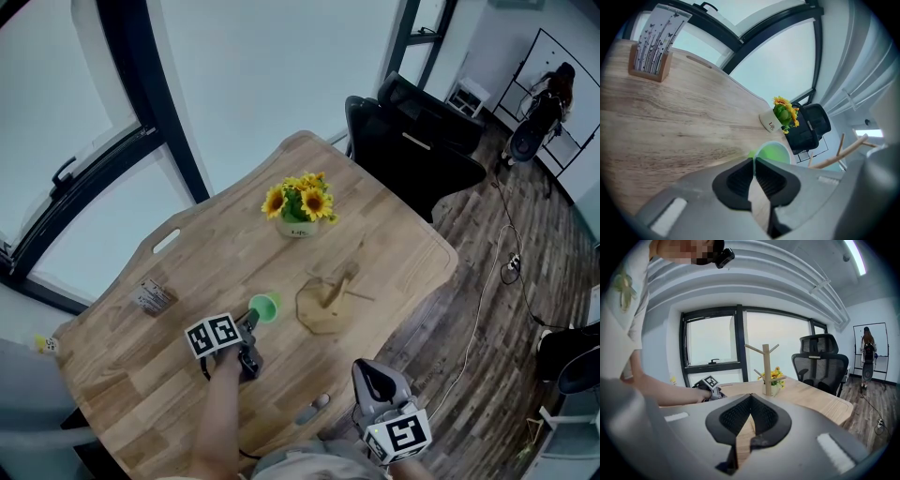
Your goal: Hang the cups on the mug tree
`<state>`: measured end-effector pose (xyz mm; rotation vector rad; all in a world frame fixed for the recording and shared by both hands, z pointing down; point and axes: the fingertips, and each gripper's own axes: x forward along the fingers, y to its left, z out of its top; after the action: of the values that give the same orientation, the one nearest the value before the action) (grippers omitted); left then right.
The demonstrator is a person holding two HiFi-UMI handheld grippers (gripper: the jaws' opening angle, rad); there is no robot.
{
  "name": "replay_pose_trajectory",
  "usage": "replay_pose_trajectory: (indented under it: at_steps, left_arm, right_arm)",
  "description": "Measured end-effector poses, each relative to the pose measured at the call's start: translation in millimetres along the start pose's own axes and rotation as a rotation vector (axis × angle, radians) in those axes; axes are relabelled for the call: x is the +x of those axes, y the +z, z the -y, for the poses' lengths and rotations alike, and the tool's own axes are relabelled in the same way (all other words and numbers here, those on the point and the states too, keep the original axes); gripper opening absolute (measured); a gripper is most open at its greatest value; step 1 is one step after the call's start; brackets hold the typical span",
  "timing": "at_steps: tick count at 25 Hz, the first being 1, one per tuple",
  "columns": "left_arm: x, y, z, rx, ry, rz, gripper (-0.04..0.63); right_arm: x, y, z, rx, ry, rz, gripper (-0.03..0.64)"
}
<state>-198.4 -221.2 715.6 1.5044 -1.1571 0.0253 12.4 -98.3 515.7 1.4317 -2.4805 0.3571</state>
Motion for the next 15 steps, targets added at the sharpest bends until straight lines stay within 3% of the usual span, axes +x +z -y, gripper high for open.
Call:
replay_pose_trajectory:
  at_steps: [15]
  left_arm:
    - [-16.5, 13.9, 20.5, 0.02, 0.009, 0.094, 0.018]
  right_arm:
    - [-19.5, 2.5, 13.0, 0.007, -0.033, 0.017, 0.0]
